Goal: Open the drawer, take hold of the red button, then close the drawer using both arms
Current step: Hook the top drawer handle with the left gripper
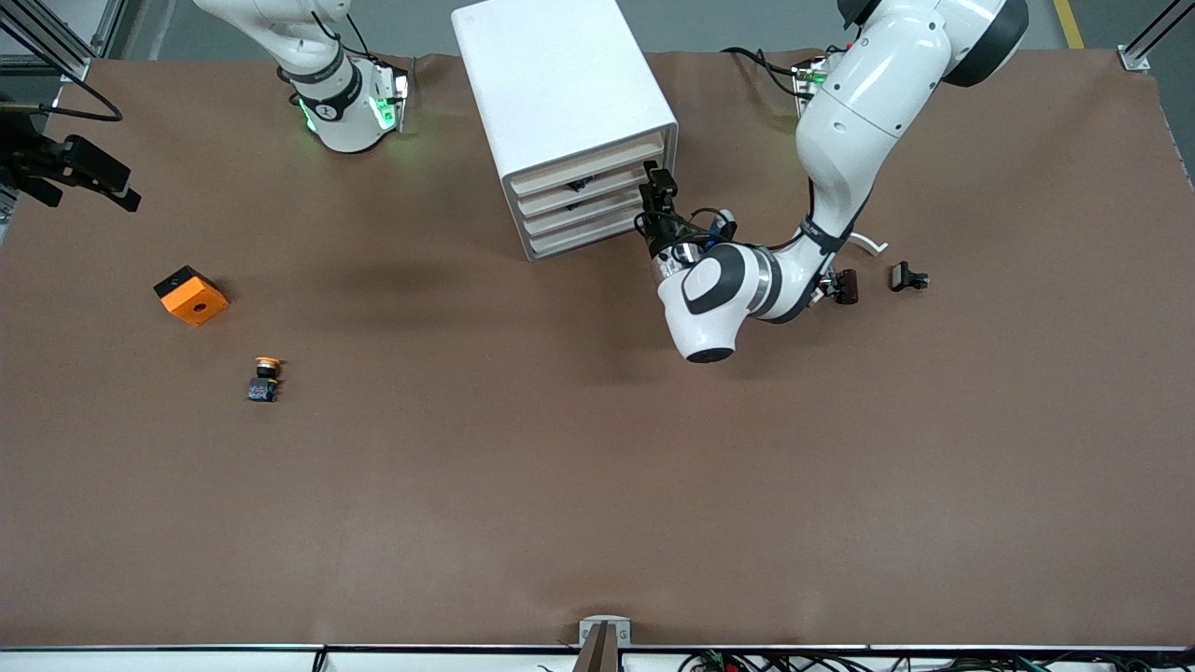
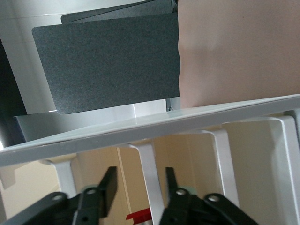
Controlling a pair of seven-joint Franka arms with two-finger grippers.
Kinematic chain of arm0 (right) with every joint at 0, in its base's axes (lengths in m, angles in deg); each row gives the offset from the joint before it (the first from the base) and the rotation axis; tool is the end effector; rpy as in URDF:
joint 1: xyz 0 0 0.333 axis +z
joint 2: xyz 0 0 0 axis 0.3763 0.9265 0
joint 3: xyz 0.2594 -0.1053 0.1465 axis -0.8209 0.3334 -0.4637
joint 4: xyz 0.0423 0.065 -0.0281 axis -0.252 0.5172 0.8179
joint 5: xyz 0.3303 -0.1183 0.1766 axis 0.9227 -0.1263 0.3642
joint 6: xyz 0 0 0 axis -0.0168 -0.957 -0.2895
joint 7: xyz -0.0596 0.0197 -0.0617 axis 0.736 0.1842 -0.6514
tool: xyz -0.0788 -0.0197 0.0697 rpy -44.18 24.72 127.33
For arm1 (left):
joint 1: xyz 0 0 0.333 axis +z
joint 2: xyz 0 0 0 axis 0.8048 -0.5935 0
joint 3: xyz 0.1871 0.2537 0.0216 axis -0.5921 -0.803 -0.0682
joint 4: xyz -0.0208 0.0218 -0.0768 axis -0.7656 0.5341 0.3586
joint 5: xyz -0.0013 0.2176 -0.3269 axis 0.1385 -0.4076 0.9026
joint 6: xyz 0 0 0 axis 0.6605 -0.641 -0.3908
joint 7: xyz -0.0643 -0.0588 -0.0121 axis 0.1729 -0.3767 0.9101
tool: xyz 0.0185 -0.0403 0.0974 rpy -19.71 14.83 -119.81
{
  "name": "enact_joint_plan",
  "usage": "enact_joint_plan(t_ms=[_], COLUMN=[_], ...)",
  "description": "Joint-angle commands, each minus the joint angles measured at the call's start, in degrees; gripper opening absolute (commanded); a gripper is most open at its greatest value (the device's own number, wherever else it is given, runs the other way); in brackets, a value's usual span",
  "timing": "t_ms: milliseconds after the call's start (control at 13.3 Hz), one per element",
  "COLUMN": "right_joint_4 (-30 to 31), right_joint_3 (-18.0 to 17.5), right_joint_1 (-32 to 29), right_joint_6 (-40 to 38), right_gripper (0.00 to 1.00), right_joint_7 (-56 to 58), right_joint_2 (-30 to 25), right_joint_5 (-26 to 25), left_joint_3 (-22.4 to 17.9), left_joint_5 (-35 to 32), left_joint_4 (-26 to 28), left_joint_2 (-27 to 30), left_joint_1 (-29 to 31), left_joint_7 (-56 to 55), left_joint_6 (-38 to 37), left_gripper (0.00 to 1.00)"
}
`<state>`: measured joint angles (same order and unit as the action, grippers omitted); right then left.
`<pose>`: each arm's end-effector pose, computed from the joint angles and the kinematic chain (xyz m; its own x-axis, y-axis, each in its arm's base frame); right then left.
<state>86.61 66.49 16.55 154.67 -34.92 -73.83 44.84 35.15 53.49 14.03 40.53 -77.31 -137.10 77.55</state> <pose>0.4880 -0.0360 0.6370 0.9955 -0.0951 -0.0033 -0.0951 -0.9952 -0.0233 0.4095 -0.4128 0.1844 -0.1957 0.9713 -0.1354 0.1666 -0.1032 -0.9806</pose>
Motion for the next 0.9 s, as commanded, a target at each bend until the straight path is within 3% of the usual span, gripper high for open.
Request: enact_joint_plan(t_ms=[0, 375, 675, 825], right_joint_4=[-0.24, -2.43, -5.69, -7.00], right_joint_3=[-0.33, -0.85, -0.77, -0.77], right_joint_1=[-0.16, 1.59, 5.98, 7.56], right_joint_6=[-0.56, -2.84, -5.39, -5.40], right_gripper=[1.00, 1.00, 1.00, 1.00], right_joint_7=[-0.61, -1.05, -0.09, -0.17], right_joint_2=[-0.59, 0.20, 6.87, 9.34], right_joint_5=[0.32, 0.23, 0.67, -0.38], left_joint_3=[-0.19, -0.28, -0.28, -0.63], left_joint_5=[1.27, 1.27, 1.19, 1.10], left_joint_4=[-0.11, -0.10, -0.37, -0.63], left_joint_2=[-0.49, -1.46, -1.72, -1.72], left_joint_1=[-1.15, -2.82, -3.27, -3.27], left_joint_7=[-1.28, -1.37, -1.28, -1.28], left_joint_6=[-0.50, 0.63, 1.34, 1.52], left_gripper=[0.41, 0.39, 0.11, 0.10])
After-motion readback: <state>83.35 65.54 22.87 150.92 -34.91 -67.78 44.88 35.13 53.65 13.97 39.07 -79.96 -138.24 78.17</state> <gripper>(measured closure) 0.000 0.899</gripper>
